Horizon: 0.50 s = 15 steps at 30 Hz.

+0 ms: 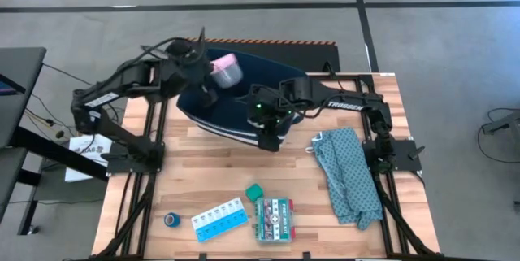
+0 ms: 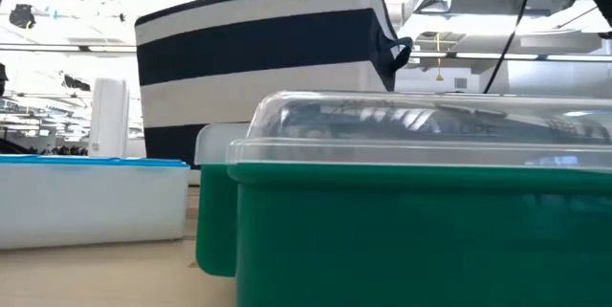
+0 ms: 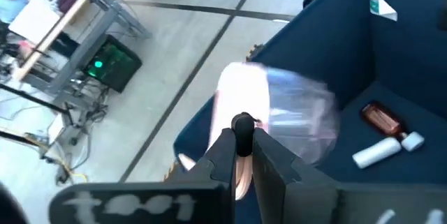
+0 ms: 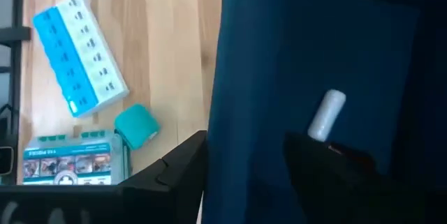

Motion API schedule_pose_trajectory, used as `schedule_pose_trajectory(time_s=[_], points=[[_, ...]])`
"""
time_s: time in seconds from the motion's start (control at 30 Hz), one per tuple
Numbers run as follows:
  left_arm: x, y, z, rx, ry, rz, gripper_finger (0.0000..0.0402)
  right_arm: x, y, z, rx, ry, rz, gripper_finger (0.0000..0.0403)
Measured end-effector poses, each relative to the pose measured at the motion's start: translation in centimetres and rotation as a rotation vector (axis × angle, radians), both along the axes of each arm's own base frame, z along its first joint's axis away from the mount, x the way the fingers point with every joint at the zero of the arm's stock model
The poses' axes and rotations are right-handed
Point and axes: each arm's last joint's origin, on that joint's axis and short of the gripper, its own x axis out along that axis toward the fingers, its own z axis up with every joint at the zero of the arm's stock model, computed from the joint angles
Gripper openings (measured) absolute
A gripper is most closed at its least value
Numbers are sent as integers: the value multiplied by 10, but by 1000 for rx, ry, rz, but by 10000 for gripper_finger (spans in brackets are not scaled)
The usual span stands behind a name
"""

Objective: Pick & place medical supplies in basket/bin
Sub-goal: Put the pink tumbler into the laundry organizer

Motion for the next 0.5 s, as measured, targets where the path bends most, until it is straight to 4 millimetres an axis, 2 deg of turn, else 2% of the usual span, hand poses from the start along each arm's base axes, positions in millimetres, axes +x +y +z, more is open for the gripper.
schedule_pose_trajectory(time_s=[0.1, 0.2, 0.37, 0.5], points=[[9, 19, -13, -62, 10, -32, 7, -3, 3, 10, 22, -30, 18, 180], [21, 36, -32, -123, 7, -82, 8, -10, 8, 31, 30, -104, 40, 182], [28, 69, -80, -225, 86, -57, 9, -33, 20, 68, 10, -252, 101, 182], [30, 88, -122, -306, 140, -41, 9, -54, 31, 88, 16, -308, 127, 180]])
